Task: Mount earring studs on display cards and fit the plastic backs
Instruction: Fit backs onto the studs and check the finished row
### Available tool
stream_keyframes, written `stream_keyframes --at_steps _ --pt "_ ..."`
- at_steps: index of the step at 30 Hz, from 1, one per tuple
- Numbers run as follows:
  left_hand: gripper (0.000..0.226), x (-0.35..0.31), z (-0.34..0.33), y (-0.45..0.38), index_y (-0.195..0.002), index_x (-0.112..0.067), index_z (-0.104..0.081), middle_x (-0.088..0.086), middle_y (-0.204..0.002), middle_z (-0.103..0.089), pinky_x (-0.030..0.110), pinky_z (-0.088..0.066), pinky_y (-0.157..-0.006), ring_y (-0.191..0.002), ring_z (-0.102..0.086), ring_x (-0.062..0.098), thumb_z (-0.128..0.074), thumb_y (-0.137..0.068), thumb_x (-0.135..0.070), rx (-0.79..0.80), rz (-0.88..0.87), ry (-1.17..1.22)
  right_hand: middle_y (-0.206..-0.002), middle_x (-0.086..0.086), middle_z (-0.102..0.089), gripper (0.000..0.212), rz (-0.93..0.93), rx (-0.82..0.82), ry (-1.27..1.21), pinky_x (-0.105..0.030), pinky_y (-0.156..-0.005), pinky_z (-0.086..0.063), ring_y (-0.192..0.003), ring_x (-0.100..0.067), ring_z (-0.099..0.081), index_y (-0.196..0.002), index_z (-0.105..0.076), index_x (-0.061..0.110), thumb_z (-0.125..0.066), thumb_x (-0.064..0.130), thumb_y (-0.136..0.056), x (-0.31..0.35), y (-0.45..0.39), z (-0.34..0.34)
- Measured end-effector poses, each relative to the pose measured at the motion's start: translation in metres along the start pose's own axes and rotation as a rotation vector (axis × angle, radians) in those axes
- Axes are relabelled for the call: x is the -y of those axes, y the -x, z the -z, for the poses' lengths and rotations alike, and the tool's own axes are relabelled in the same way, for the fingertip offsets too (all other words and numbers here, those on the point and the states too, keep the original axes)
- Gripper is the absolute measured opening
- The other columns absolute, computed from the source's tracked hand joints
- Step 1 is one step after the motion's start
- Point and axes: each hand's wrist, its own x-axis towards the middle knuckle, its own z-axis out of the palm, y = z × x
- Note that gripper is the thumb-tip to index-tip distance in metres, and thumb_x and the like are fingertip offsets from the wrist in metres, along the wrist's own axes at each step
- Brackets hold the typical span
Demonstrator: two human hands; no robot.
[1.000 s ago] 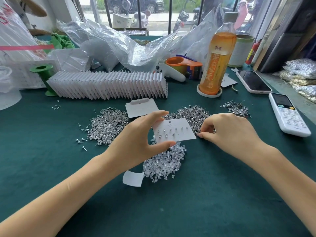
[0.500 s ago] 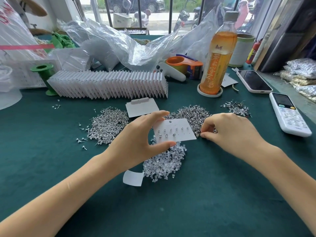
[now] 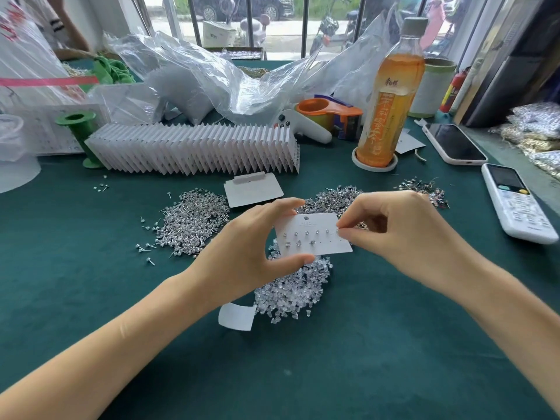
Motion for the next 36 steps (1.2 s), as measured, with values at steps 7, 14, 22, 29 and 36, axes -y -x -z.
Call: stream_keyframes --at_steps 7,14,22,29,36 --pt "0.075 -0.002 0.0 0.001 -0.134 -0.027 -0.045 -0.01 -0.117 -0.06 0.017 -0.043 -0.091 -0.1 -0.054 -0.001 -0.06 -0.069 -0.063 -0.014 -0.028 0.017 -0.061 0.014 -0.045 0.011 0.067 0.01 0.074 -0.014 -0.058 -0.032 -0.059 -0.005 -0.045 -0.08 -0.073 0.017 -0.075 0.007 -0.078 0.001 0.006 -0.011" --pt "0.072 -0.004 0.0 0.001 -0.132 -0.027 -0.046 -0.009 -0.113 -0.063 0.016 -0.044 -0.089 -0.097 -0.055 -0.002 -0.067 -0.069 -0.057 -0.038 -0.031 0.045 -0.068 0.002 -0.055 0.012 0.112 0.01 0.088 -0.018 -0.06 -0.034 -0.059 -0.006 -0.044 -0.081 -0.072 0.017 -0.075 0.006 -0.078 0.002 0.005 -0.011" --pt "0.074 -0.004 0.0 0.001 -0.133 -0.026 -0.046 -0.011 -0.113 -0.063 0.011 -0.042 -0.091 -0.101 -0.055 -0.005 -0.066 -0.069 -0.057 -0.051 -0.025 0.062 -0.071 0.011 -0.056 0.011 0.145 -0.027 0.097 -0.023 -0.064 -0.038 -0.065 -0.001 -0.047 -0.083 -0.074 0.015 -0.075 0.005 -0.077 0.001 0.005 -0.013" --pt "0.074 -0.005 0.0 0.0 -0.132 -0.025 -0.046 -0.01 -0.114 -0.064 0.01 -0.041 -0.09 -0.102 -0.057 -0.002 -0.066 -0.069 -0.058 -0.063 -0.026 0.069 -0.076 0.01 -0.065 0.009 0.195 -0.051 0.1 -0.028 -0.068 -0.047 -0.075 -0.003 -0.052 -0.083 -0.075 0.013 -0.077 0.005 -0.077 0.003 0.005 -0.012" --pt "0.072 -0.006 0.002 0.0 -0.131 -0.023 -0.048 -0.01 -0.11 -0.064 0.005 -0.039 -0.088 -0.101 -0.056 -0.002 -0.067 -0.069 -0.055 -0.105 -0.045 0.085 -0.072 0.028 -0.06 0.018 0.034 -0.146 -0.11 -0.007 -0.06 -0.036 -0.062 0.0 -0.05 -0.099 -0.073 0.026 -0.071 0.016 -0.084 0.002 0.001 -0.01"
